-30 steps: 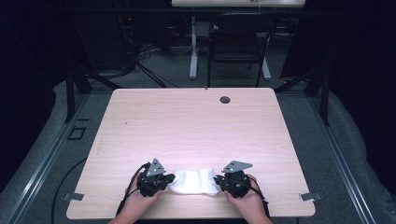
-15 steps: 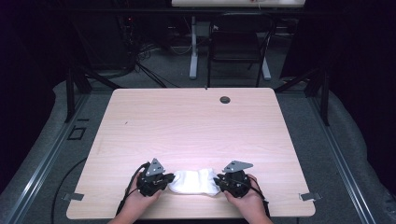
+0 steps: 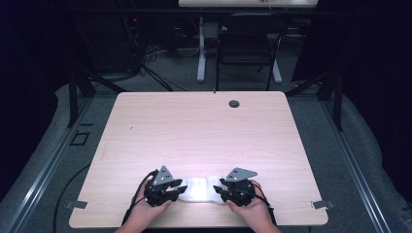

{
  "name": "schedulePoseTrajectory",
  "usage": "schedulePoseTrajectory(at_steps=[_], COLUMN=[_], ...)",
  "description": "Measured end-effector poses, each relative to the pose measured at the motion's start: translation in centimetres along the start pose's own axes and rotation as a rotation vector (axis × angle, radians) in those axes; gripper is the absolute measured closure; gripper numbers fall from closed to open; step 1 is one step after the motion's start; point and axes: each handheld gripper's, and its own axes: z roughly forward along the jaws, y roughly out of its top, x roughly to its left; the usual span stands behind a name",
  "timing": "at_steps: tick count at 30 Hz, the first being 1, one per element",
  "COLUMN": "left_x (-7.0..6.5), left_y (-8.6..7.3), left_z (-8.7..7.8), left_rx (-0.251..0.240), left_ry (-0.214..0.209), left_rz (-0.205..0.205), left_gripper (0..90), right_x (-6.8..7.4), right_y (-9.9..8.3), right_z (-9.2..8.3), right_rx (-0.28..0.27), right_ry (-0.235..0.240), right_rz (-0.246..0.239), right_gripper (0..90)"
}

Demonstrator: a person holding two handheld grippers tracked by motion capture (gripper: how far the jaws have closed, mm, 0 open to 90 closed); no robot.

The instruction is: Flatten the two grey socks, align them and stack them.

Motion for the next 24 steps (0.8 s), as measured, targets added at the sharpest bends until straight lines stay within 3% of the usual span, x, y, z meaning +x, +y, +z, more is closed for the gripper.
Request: schedulePoseTrajectory(at_steps=[9,18,24], left_x=[0.2,0.1,0.4], left_y=[-1.0,-1.6,-1.5], left_z=[0.4,0.5,0.8], left_rx=[0.049,0.046,0.039], left_ry=[-0.007,-0.019,-0.009], left_rz=[0.016,0.036,0.029], left_gripper=[63.8,61.4,61.3], right_x=[-0.5,-0.2,-0.5], right_y=[-1.2,-1.6,-1.5], right_z=[0.6,0.8,1.1], right_rx=[0.062,0.059,0.045], right_ry=[-0.016,-0.021,-0.027], right_rz=[0.009,0.005,0.012], right_gripper=[58.3,59.5,59.9])
